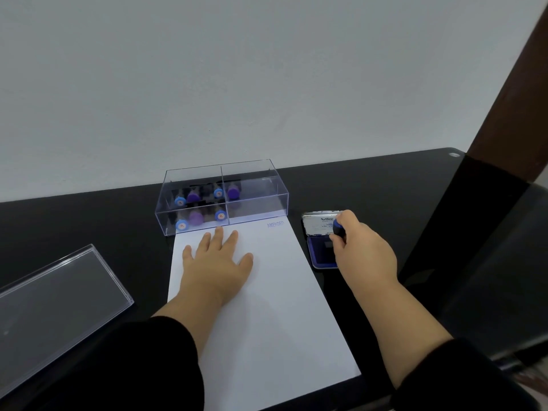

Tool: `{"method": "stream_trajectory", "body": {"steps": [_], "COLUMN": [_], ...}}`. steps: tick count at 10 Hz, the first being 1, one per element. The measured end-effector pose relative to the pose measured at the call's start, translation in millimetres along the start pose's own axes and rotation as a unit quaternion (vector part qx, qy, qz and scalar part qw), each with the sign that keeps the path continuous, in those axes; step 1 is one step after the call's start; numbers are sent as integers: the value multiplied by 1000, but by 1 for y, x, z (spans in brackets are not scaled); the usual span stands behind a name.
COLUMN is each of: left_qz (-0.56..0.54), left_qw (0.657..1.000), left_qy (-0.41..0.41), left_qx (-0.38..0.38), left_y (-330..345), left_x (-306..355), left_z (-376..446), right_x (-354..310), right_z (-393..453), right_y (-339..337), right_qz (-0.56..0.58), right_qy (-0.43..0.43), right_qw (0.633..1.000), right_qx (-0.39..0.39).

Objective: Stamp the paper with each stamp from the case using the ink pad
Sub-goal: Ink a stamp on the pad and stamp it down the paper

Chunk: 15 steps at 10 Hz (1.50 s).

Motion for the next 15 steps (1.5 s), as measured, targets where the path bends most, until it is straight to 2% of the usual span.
{"method": "stream_trajectory", "body": {"steps": [5, 7, 12, 13, 15], "left_qz": [-8, -6, 0, -2, -9], "left_qw": [1000, 1000, 1000, 1000, 1000], "left_qy": [-1, -4, -7, -8, -6], "left_qx": [7, 5, -2, 0, 1], "left_y": [-2, -2, -2, -1, -3], "left_x": [3, 2, 3, 3, 4], "left_z": [-2, -3, -1, -2, -3], "right_x": [-8, -6, -6, -6, -27], "right_z": [48, 46, 41, 43, 54], "right_y": [9, 12, 6, 5, -3], "right_qz": [-29, -18, -30, -16, 89], "right_qy": [-13, -12, -14, -7, -37], "right_qw": [999, 1000, 999, 999, 995], "right_qx": [-36, -13, -29, -26, 14]}}
Point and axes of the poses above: each hand's wrist, its own z-axis towards the middle knuckle, its own y-axis out of the palm, x = y × z, the point moved 5 cm from there along z, towards the middle knuckle, and after that the axes turned 5 degrees about -z, right-handed, at the moved point
